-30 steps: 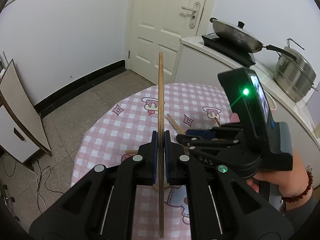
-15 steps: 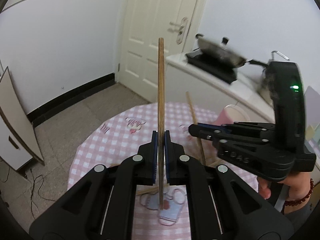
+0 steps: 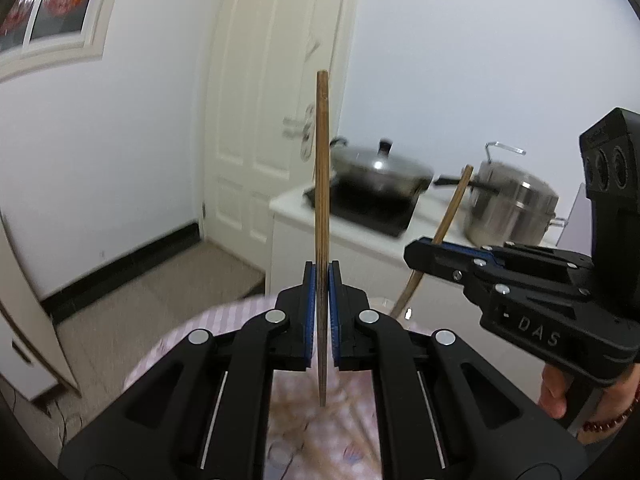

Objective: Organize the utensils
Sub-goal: 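Lift both held chopsticks upright and carry them above the pink cup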

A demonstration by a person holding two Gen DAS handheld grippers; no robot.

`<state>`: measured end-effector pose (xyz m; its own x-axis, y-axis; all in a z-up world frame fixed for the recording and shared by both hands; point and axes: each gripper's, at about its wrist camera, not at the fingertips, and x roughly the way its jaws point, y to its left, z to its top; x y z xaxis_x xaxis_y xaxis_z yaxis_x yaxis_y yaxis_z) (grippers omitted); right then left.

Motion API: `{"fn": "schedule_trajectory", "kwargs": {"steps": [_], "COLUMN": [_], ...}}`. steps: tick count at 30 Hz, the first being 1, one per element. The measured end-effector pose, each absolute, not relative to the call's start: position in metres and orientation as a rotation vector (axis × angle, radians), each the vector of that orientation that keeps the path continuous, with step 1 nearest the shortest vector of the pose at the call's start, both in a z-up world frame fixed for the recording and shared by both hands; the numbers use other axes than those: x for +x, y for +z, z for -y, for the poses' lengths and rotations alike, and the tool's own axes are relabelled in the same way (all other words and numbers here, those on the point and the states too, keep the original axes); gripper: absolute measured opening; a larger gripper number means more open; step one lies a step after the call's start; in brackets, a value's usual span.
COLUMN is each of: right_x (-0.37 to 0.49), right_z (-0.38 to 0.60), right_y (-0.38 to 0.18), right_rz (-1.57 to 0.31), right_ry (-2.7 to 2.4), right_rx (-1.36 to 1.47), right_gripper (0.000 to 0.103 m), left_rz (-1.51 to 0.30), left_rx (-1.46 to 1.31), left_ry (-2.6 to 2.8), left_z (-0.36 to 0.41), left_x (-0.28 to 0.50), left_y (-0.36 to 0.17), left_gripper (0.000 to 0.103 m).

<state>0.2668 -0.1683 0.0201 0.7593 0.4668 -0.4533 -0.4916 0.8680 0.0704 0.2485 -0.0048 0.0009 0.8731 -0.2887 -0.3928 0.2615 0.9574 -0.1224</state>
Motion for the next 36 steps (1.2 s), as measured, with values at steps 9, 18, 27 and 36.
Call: {"fn": "schedule_trajectory", "kwargs": {"steps": [9, 18, 27, 36], "right_x": [0.278, 0.300, 0.316, 0.316], "right_z": [0.207, 0.225, 0.225, 0.226], "right_y": [0.037, 0.003, -0.045, -0.061], "right_rz": [-0.389, -0.406, -0.513, -0.556], "right_ry": [0.390, 0.348, 0.350, 0.340], "right_rx": [-0.057, -0.059, -0.054, -0.029], "right_gripper": [0.005, 0.005, 0.005, 0.005], "left_rz": [-0.311, -0.339, -0.470, -0.555], "left_rx": [-0.114, -0.137, -0.095, -0.069], "left_ry": [-0.303, -0.309, -0.305, -0.311], "left_z": [0.051, 0.072, 0.078, 0.082], "left_x": [0.284, 0.317, 0.331, 0.338], "left_y": [0.014, -0.026, -0.075, -0.087], "left_gripper": [0.007, 0.007, 0.007, 0.007]}}
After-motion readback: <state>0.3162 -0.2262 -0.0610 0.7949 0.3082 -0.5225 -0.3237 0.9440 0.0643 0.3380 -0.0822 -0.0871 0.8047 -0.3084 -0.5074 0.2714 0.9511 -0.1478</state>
